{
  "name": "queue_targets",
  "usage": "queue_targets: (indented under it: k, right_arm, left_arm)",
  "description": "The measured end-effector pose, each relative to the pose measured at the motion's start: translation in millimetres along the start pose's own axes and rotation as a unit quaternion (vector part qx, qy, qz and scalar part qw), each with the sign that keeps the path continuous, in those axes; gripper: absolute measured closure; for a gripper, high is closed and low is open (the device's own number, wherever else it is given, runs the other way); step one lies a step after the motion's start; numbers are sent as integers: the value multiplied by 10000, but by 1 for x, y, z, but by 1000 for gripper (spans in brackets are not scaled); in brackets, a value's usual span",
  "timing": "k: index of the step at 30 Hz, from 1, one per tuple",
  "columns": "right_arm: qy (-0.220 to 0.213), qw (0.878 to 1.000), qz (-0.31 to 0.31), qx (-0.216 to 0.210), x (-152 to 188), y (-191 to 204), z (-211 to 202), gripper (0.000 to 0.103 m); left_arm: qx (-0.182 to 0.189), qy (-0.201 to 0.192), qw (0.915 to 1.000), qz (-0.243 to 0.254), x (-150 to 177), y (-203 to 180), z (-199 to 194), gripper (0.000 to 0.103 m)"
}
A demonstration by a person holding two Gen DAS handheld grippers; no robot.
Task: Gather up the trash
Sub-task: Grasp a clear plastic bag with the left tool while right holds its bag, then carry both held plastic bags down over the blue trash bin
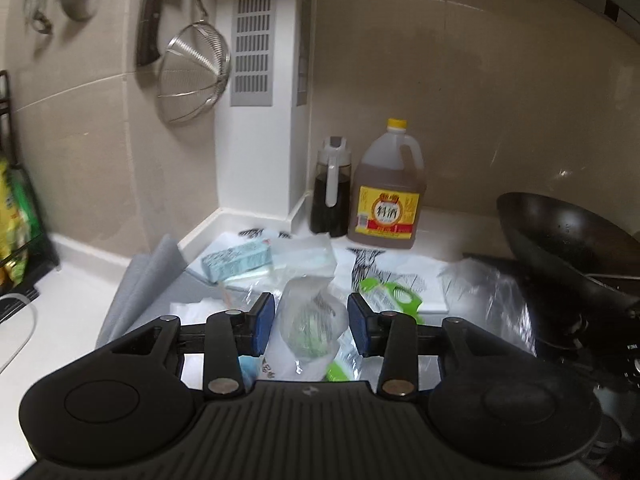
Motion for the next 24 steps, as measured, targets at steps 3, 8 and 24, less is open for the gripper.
queue_targets:
  k: [3, 8, 24]
  right_arm:
    - [-5, 10000, -31, -21, -2, 5, -9, 97]
    - [10, 9996, -259, -54, 0, 17, -25, 97]
    - [562, 9951, -500, -637, 24, 67, -63, 97]
  left_arm:
    - [-193, 119, 9997, -21, 15, 0, -19, 61]
    - [-309, 80, 9995, -87, 36, 4, -38, 69]
    - [-720, 291, 9948, -665, 98, 31, -122, 73]
Point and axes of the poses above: each gripper's, at about its wrist camera, not at the fingertips, and z roughly the way its jaws point, y to its left, x to its underside, the point moved 2 cm from there along z, roughly the way its jaws point, and after that the axes turned 7 degrees about z, right-handed, at the moved point
